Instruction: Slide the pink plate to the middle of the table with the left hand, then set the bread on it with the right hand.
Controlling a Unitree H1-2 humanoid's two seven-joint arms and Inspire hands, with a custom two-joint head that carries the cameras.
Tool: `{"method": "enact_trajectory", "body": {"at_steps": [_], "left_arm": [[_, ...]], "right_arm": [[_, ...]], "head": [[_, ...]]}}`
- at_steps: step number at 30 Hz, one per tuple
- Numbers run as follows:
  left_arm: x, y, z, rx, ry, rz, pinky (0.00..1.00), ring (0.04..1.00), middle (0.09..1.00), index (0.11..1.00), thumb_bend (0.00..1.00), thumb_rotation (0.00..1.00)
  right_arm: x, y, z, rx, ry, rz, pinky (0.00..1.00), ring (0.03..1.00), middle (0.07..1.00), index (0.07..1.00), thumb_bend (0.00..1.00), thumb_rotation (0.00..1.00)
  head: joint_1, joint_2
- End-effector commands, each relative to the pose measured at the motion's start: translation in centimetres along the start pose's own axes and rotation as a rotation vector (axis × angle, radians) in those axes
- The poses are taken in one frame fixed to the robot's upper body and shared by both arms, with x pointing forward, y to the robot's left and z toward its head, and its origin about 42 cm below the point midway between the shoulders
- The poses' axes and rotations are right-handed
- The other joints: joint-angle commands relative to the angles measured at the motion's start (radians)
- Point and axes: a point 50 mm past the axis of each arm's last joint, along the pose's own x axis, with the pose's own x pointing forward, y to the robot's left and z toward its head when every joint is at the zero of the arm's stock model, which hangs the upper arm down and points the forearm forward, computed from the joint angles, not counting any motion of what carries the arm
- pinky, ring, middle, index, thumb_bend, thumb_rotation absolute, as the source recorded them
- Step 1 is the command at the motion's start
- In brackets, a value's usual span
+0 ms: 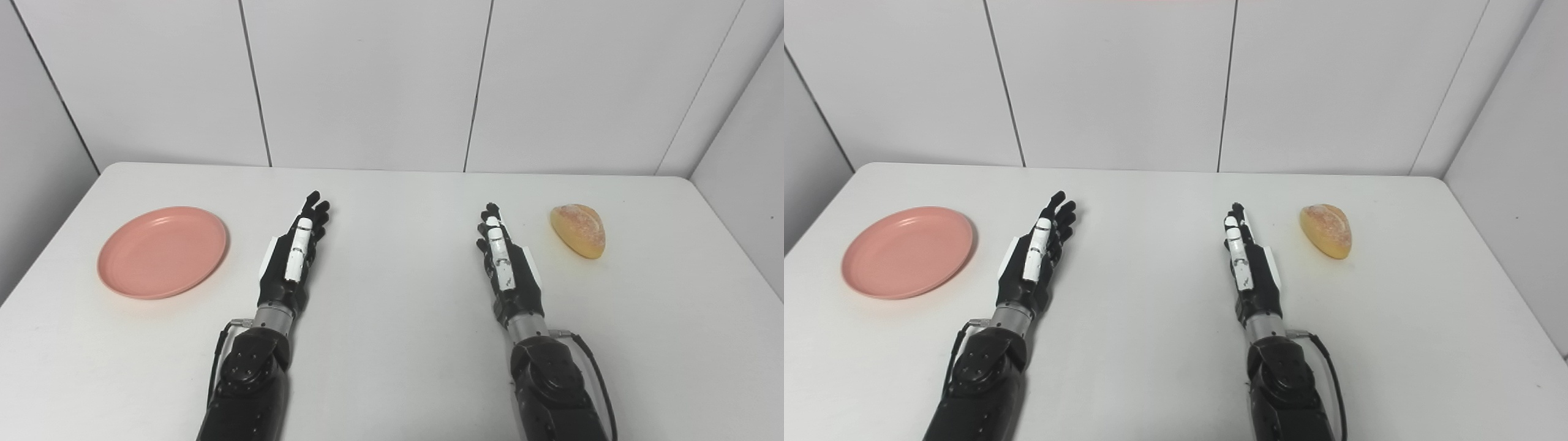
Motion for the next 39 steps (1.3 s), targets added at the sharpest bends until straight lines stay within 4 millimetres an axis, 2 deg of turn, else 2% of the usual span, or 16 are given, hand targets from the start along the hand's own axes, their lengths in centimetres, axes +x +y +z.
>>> {"method": "enact_trajectory", "body": {"at_steps": [1,31,37,39], "left_arm": [[0.93,-0.35,0.99,0.0,-0.044,-0.011,0.99,0.966,0.945,0.937,0.38,1.0],[1.15,-0.04,0.71,-0.027,-0.037,-0.013,0.99,0.965,0.944,0.94,0.38,1.0],[1.41,-0.15,0.75,-0.019,-0.041,-0.016,0.98,0.964,0.945,0.936,0.4,1.0],[1.63,-0.47,0.82,-0.034,-0.052,-0.011,0.98,0.962,0.943,0.933,0.4,1.0]], "right_arm": [[1.12,0.44,2.22,-0.002,-0.105,0.02,1.0,1.0,1.0,1.0,0.59,0.99],[1.51,0.61,1.99,0.008,-0.11,0.014,1.0,1.0,1.0,1.0,0.58,0.97],[1.61,0.36,2.04,0.006,-0.106,0.018,1.0,1.0,1.0,1.0,0.59,0.99],[1.6,0.05,2.03,0.002,-0.098,0.019,1.0,1.0,1.0,1.0,0.59,0.99]], "head": [[0.002,0.0],[-0.008,-0.005],[0.041,-0.012],[0.09,-0.028]]}}
